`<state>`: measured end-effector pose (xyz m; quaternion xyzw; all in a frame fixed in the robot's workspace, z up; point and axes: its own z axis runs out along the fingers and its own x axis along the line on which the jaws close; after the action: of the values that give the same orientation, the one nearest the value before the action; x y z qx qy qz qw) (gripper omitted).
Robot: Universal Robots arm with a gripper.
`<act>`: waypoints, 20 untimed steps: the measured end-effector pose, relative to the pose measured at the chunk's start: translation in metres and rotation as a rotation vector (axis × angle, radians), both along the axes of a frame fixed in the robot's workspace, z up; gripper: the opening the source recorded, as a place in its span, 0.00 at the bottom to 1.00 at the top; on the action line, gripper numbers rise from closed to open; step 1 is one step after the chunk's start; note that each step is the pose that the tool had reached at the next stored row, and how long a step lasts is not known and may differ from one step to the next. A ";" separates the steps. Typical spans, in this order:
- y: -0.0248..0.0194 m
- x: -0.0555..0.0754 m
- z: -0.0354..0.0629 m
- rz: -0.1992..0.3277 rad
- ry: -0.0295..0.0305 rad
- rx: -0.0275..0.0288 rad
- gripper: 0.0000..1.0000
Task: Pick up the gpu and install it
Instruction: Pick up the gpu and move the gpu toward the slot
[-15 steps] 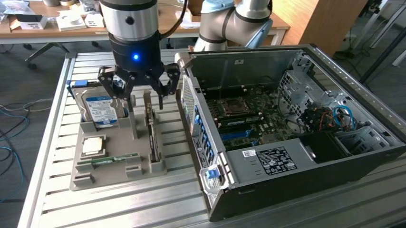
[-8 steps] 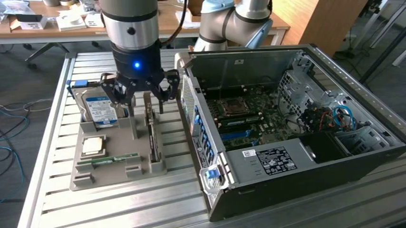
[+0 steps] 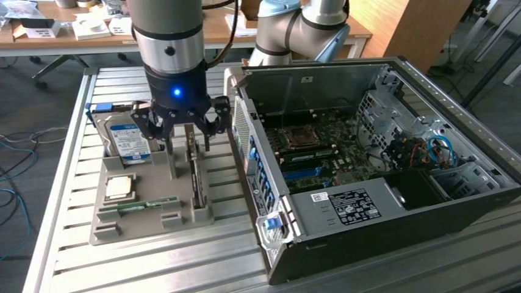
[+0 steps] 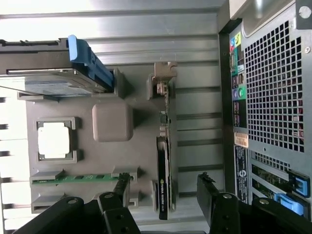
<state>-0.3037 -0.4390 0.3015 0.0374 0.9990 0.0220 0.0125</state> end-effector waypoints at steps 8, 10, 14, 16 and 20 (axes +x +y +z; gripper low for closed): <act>0.0000 0.000 -0.0130 0.000 0.0000 0.0000 0.66; 0.0000 0.000 -0.0155 0.000 0.0000 0.0000 0.66; 0.0000 0.000 -0.0202 0.000 0.0000 0.0000 0.66; 0.0000 0.000 -0.0220 0.000 -0.0001 0.0001 0.66; 0.0000 0.000 -0.0267 0.000 -0.0001 0.0001 0.66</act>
<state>-0.3037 -0.4390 0.2749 0.0374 0.9990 0.0220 0.0125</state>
